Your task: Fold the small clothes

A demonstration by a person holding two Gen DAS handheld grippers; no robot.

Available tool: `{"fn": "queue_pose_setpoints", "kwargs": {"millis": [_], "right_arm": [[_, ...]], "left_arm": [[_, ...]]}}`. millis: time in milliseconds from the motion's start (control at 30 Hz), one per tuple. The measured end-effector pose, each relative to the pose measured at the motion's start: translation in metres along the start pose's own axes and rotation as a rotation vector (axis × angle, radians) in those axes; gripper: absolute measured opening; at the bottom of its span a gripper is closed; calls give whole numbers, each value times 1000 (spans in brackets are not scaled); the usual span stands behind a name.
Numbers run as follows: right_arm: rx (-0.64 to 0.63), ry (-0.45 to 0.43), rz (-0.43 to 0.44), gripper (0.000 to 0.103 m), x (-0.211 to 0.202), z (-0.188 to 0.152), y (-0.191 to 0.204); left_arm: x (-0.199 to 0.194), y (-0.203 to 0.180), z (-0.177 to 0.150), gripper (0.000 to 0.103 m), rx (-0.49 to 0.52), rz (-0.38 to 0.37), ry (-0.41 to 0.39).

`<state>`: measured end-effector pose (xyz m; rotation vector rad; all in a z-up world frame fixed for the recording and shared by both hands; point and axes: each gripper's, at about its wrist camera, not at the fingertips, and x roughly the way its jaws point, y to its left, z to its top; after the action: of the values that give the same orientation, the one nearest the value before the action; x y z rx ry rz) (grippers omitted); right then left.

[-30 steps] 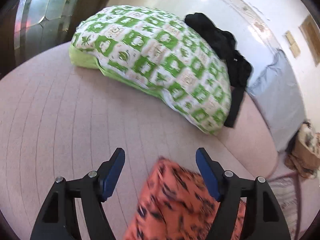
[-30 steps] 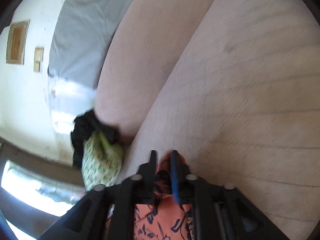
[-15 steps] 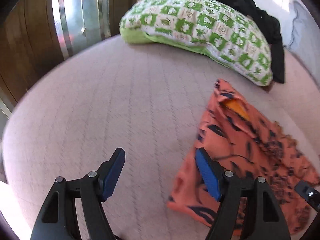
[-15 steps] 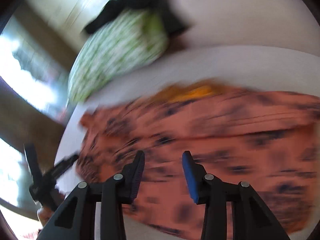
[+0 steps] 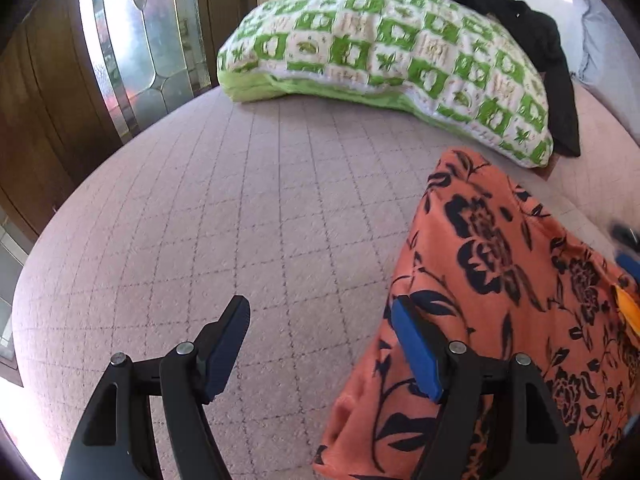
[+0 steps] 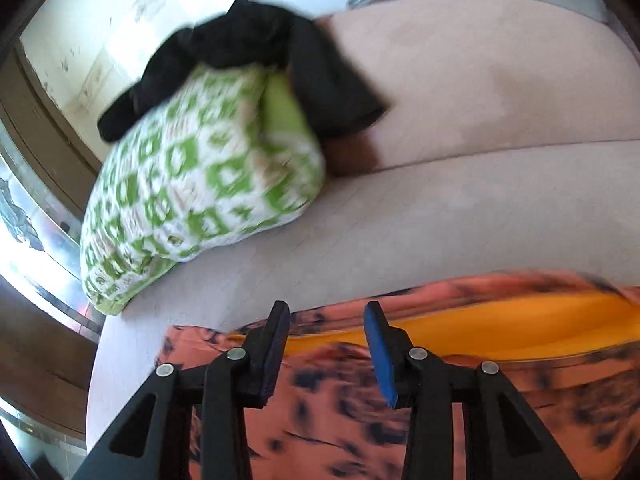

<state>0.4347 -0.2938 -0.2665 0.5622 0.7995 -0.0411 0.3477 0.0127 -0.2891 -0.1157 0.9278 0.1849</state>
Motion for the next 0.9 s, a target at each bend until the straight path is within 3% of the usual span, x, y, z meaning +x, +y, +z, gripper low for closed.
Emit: {"fn": "queue_pose_setpoints", "kwargs": {"millis": [100,233,300,367,467,533,567,700,800,900], "right_arm": [[-47,-5,-38,43,-41,-13,-47],[-49,41,-163,42,-74,-35,-114],[15,81,-265,42,-70,-37,-149],[100,121,-294,43,-67,-40,-183],[224,17,-241,44,-97,-45,-201],[226,-97,-183,55,-127,-53,-197],[208,-105,-182,57,-133,-58,-194],[140,-4,-110,57,-151,-90,-182],[181,25,13,58,-171,-128,-180],[259,53,131,65,-176,-164,-178]], "left_arm": [[-10,-3,0,74,11,-22,-33],[-15,-18,-5,77,72,-46,-52],[-4,-34,-12,81,161,-7,-21],[6,-48,-20,82,254,68,-17],[-2,-52,-24,82,286,95,-65],[-8,-47,-25,82,267,74,-58],[-12,-43,-26,82,248,57,-50],[-31,-25,-33,82,175,-38,-28],[-38,-5,-41,82,94,-132,29],[-35,17,-53,82,-14,-200,117]]}}
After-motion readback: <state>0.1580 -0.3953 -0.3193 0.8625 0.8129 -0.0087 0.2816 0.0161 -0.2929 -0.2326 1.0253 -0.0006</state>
